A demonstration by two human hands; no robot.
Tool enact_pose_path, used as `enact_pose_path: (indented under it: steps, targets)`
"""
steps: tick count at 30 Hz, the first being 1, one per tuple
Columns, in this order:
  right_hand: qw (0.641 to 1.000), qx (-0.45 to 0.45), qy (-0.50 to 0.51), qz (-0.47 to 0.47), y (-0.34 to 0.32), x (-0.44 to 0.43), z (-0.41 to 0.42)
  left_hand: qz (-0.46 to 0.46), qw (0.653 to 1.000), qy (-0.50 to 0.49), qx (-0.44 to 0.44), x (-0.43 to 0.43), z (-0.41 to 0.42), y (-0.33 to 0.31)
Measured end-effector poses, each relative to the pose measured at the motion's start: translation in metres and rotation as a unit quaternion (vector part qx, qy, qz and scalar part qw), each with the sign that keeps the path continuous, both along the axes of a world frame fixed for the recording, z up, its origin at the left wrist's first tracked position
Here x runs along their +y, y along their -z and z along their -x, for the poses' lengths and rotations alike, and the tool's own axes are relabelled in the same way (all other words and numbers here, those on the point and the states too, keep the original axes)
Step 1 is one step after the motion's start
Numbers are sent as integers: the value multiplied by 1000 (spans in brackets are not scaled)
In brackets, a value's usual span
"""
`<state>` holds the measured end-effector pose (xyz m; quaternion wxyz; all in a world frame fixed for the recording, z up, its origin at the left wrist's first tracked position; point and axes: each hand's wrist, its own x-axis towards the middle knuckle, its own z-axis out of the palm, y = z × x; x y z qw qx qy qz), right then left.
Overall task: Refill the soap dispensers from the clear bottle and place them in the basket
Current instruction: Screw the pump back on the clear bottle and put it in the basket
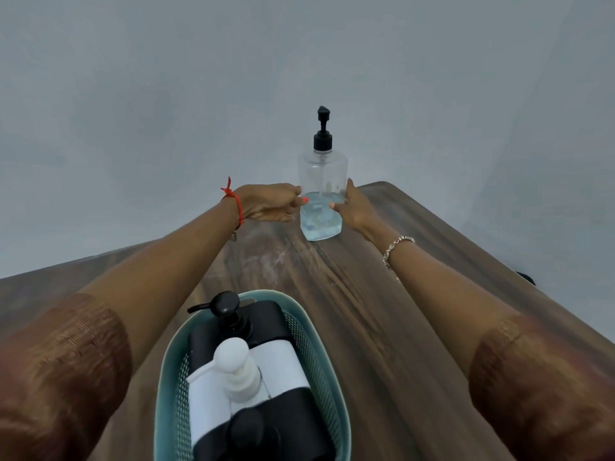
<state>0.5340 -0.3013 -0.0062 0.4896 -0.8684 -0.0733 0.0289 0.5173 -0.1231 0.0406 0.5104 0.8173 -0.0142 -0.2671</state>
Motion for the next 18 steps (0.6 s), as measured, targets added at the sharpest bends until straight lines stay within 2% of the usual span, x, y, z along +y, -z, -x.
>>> enact_pose_path:
  steps: [3, 7, 12, 18]
  targets:
    - [1000, 20, 6, 17, 13, -1, -2, 8, 1000, -10, 0, 10, 14, -7]
    - [1000, 5, 16, 15, -21, 10, 75, 24, 999, -39, -15, 23, 57, -22]
    - [1000, 3, -2, 9, -18, 15, 148, 85, 988, -121, -53, 53, 130, -18]
    - [991, 68, 47, -103, -15, 26, 240, 162, 962, -213, -55, 73, 236, 17]
